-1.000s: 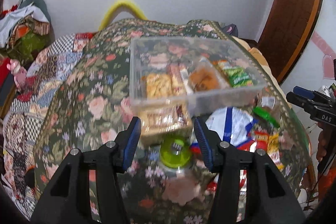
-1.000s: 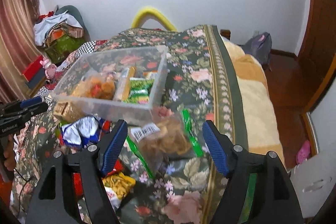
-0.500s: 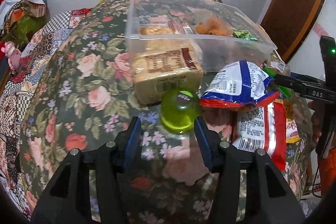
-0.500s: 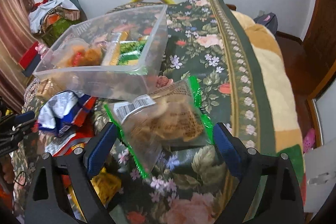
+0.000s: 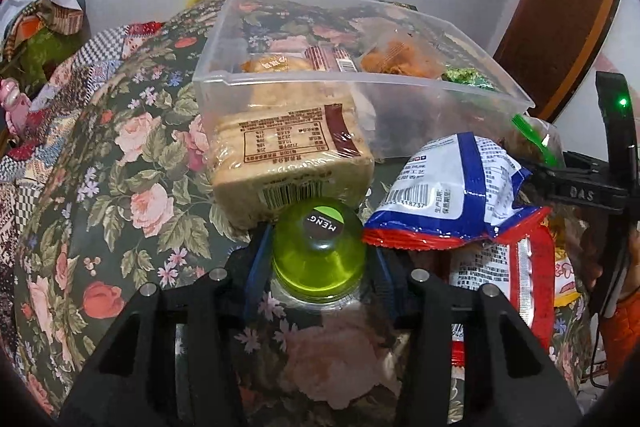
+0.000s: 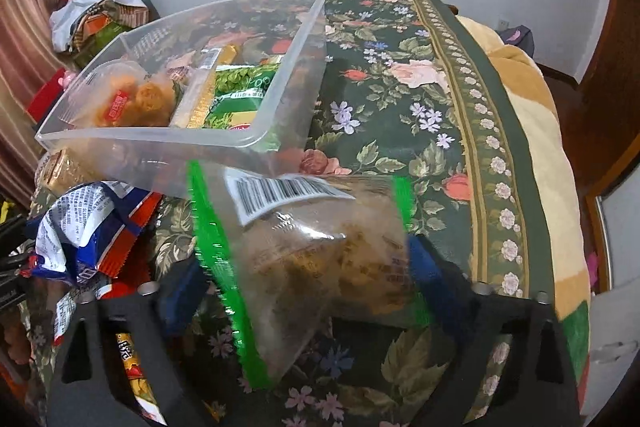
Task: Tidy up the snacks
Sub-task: 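Grasp the green jelly cup with the left tool while the right tool grasps the green-zip cookie bag, then carry the jelly cup and cookie bag into the clear box and open both tools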
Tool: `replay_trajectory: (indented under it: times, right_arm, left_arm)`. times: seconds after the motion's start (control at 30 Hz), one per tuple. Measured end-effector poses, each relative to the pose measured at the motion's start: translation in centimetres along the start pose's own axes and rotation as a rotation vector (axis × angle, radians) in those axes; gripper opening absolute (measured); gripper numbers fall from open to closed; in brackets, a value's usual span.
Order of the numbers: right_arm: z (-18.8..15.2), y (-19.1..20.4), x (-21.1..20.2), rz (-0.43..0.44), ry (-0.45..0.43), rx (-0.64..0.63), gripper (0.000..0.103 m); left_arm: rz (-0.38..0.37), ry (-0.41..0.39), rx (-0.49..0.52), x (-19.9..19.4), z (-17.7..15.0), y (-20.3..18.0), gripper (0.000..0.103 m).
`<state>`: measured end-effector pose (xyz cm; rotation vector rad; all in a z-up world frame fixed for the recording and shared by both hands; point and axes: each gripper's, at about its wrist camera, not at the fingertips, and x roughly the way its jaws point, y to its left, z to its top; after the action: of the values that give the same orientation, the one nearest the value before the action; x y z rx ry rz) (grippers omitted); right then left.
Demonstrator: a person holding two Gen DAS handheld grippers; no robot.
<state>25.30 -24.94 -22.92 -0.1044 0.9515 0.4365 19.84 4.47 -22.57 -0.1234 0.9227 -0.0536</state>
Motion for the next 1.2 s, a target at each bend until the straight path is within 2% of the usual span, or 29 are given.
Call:
replay_trajectory:
  times: [0.03,0.1,0.2,0.53,0.77,1.0,1.2]
  right_arm:
    - [0.0,-0.1,-0.1,-0.003,-0.003,0.001,0.067]
    - [0.0,-0.4,-0.6,0.013,-0.016,0.017,0.056]
    - [0.0,-0.6,-1.2,0.029,-0.021,0.028,0.05]
    - [-0.1,0.6,-5.4,0.038,-0.104,0.003,0.049]
    - [1.1,2.0,-8.1,0.056,-0.176,-0.022,0.049]
    - [3.0,3.4,-9.0,0.087,-0.237,-0.047,0.049]
    - [4.6,4.9,-8.4,0.109,-0.261,-0.07,0.049]
  left_arm:
    - [0.003,-0.002,-0.001,0.0,-0.1,0.0,0.047]
    - [0.001,-0.003,-0.004,-0.1,-0.1,0.1,0.046]
    - [-0.005,-0.006,-0.007,-0.9,-0.7,0.0,0.046]
    - [0.017,-0.07,-0.002,-5.0,-0.9,0.4,0.046]
    - [0.015,-0.137,-0.003,-7.8,0.3,0.2,0.046]
    - [0.016,-0.214,0.014,-9.8,2.6,-0.2,0.046]
    - [0.012,-0.252,0.012,-9.9,5.0,0.3,0.046]
